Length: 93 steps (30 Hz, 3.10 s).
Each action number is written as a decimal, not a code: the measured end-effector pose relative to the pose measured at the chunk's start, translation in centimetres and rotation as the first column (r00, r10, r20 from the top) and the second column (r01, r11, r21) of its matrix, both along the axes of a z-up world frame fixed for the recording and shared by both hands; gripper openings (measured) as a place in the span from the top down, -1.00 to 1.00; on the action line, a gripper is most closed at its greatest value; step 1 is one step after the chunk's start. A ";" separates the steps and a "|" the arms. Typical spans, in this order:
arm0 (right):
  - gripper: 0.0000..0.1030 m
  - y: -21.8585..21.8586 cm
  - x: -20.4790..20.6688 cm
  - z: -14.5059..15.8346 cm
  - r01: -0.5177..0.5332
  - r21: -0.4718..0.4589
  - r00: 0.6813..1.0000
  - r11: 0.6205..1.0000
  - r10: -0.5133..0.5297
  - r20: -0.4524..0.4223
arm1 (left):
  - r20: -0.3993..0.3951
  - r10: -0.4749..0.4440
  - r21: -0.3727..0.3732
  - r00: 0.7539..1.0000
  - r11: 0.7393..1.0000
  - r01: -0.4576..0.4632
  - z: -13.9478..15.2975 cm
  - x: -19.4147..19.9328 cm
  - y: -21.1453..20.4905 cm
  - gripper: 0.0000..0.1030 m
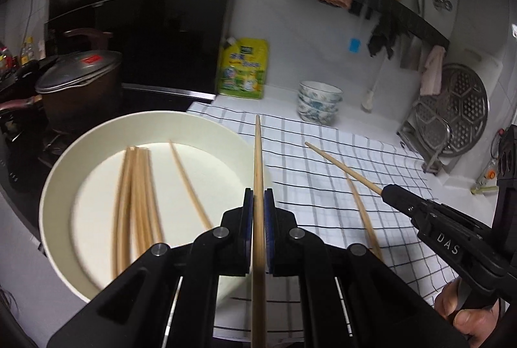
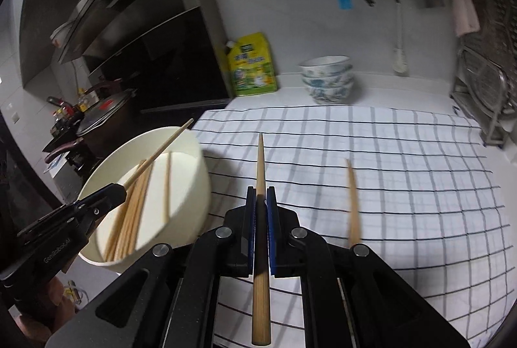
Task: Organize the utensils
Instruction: 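Carry both held chopsticks toward the cream basin, then lower both chopsticks into the cream basin and open both tools, then move both open tools back over the last chopsticks on the mat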
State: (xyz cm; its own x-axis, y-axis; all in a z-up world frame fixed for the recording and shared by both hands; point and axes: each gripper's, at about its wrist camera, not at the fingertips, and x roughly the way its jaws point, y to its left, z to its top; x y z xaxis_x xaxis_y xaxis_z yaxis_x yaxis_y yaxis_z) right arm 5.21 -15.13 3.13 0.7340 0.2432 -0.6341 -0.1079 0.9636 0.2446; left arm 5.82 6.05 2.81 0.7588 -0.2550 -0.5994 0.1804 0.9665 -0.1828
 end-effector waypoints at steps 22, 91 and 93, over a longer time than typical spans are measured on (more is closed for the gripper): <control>0.87 14.7 7.3 -1.6 -0.254 -0.025 0.965 0.967 0.251 -0.077 | -0.083 0.190 0.059 0.978 0.981 -0.185 -3.3 4.3 10.2 0.86; 0.10 -6.4 -3.3 -3.2 0.092 -0.023 0.992 0.995 -0.094 -0.089 | -0.054 -0.020 0.048 0.998 0.999 0.023 -2.1 -2.7 -6.5 -0.69; 0.09 -6.8 -3.3 -3.5 0.095 -0.019 0.991 0.995 -0.096 -0.094 | -0.059 -0.034 0.053 0.998 0.998 0.037 -2.2 -2.7 -7.3 -0.69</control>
State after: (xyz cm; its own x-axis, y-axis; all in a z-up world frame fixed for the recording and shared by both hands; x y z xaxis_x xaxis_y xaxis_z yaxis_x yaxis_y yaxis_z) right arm 1.87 -21.89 -0.39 0.6896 0.1652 -0.7051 0.0082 0.9718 0.2357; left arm 3.15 -1.21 0.58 0.7138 -0.2473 -0.6553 0.2051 0.9684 -0.1420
